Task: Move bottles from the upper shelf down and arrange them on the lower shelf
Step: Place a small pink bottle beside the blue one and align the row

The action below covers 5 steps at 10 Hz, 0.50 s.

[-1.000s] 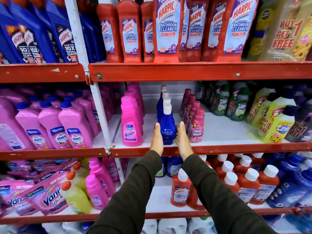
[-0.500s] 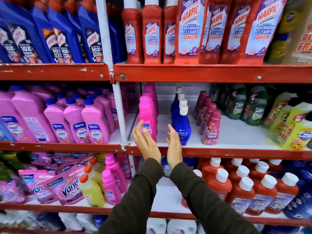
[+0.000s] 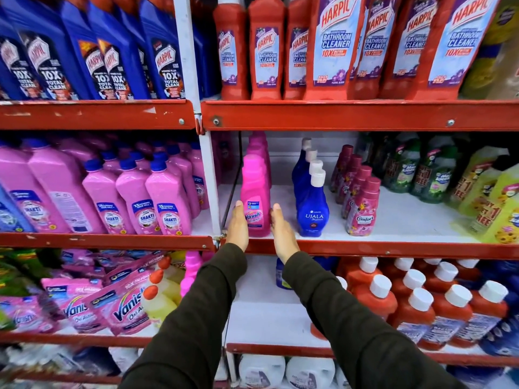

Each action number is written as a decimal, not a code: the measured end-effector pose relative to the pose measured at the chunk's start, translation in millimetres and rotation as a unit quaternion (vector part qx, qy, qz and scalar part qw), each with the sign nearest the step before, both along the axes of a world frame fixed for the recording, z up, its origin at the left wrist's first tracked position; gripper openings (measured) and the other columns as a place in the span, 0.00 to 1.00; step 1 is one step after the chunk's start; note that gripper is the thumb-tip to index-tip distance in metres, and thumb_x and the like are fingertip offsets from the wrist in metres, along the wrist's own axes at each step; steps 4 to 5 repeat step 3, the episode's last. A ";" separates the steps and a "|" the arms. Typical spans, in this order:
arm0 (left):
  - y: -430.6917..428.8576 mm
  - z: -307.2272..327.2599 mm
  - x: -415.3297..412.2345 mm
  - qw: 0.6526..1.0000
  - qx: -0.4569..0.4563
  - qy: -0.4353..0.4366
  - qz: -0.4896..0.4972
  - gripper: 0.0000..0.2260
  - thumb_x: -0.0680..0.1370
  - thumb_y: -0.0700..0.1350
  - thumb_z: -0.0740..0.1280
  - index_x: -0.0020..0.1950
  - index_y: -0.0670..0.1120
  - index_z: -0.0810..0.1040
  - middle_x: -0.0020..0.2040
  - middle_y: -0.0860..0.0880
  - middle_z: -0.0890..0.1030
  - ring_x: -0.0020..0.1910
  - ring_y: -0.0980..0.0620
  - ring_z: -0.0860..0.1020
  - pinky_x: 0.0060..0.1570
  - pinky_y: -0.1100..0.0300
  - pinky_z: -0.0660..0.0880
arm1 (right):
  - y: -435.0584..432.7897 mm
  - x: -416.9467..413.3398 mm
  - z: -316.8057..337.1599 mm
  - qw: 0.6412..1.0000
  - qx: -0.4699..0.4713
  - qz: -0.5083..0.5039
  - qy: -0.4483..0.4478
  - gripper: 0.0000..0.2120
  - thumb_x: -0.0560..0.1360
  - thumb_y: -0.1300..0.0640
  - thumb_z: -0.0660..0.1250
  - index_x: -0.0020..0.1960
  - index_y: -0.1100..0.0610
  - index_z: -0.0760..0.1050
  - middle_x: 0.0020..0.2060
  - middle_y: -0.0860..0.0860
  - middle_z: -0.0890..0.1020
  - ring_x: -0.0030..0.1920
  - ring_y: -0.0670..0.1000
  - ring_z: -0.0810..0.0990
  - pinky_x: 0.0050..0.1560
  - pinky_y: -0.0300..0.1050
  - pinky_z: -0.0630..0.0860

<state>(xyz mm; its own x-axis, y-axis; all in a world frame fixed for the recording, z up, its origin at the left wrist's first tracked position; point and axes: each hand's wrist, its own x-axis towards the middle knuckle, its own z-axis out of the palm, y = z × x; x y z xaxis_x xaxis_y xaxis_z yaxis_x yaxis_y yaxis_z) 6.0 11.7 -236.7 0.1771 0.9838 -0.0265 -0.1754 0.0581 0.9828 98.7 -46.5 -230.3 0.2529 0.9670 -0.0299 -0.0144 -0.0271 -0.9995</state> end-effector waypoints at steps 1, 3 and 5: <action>-3.7 4.0 -1.9 1.000 0.018 0.006 -0.001 0.18 0.87 0.55 0.49 0.59 0.50 0.76 0.48 0.50 0.83 0.48 0.55 0.81 0.58 0.55 0.77 | 0.1 -1.6 -0.7 1.000 0.006 0.001 -0.020 0.30 0.82 0.38 0.46 0.73 0.55 0.69 0.65 0.54 0.79 0.53 0.42 0.79 0.36 0.20 0.71; -3.6 -1.2 -1.7 0.997 0.036 0.059 0.037 0.24 0.86 0.57 0.50 0.74 0.45 0.69 0.66 0.41 0.79 0.63 0.46 0.79 0.70 0.46 0.74 | -2.2 -1.2 -2.8 0.999 0.020 0.010 -0.039 0.29 0.81 0.39 0.50 0.76 0.53 0.64 0.70 0.54 0.74 0.65 0.47 0.75 0.58 0.33 0.71; -3.6 -1.2 -1.7 0.997 0.036 0.059 0.037 0.24 0.86 0.57 0.50 0.74 0.45 0.69 0.66 0.41 0.79 0.63 0.46 0.79 0.70 0.46 0.74 | -2.2 -1.2 -2.8 0.999 0.020 0.010 -0.039 0.29 0.81 0.39 0.50 0.76 0.53 0.64 0.70 0.54 0.74 0.65 0.47 0.75 0.58 0.33 0.71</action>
